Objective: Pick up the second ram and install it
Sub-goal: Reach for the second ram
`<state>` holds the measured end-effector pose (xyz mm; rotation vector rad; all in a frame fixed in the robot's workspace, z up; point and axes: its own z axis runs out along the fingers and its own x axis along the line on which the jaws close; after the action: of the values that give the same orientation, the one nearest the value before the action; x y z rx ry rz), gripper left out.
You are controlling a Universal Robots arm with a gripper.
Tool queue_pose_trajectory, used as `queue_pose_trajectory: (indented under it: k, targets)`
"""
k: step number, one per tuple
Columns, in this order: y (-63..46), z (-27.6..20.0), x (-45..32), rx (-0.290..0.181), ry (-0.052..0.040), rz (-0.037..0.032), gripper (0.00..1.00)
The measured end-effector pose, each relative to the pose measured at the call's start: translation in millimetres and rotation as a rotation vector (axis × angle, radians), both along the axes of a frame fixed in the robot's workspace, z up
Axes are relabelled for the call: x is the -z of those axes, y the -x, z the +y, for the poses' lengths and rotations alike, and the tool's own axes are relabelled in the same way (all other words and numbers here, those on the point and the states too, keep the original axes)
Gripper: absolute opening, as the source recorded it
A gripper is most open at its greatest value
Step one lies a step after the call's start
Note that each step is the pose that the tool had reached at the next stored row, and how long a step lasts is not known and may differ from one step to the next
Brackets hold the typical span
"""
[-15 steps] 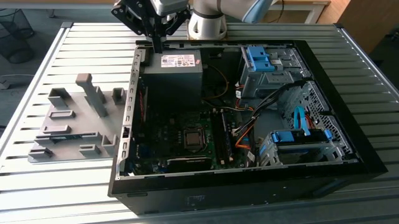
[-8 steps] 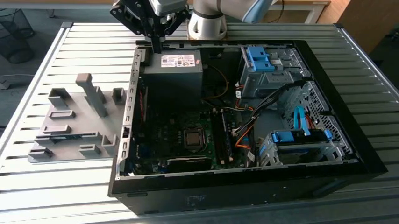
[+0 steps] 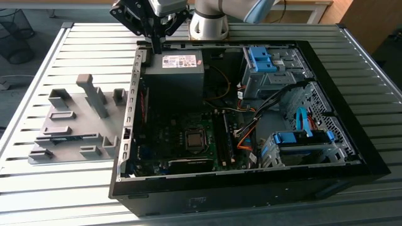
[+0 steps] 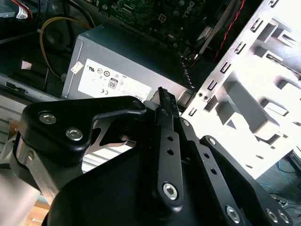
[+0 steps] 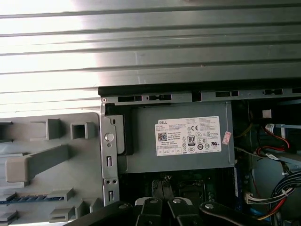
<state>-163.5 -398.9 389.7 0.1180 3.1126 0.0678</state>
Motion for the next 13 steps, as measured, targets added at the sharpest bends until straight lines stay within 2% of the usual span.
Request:
queue_pose_trajectory:
  k: [13]
  targets:
    - [3.9,0.0,0.6,0.0,0.0,0.0002,0.1]
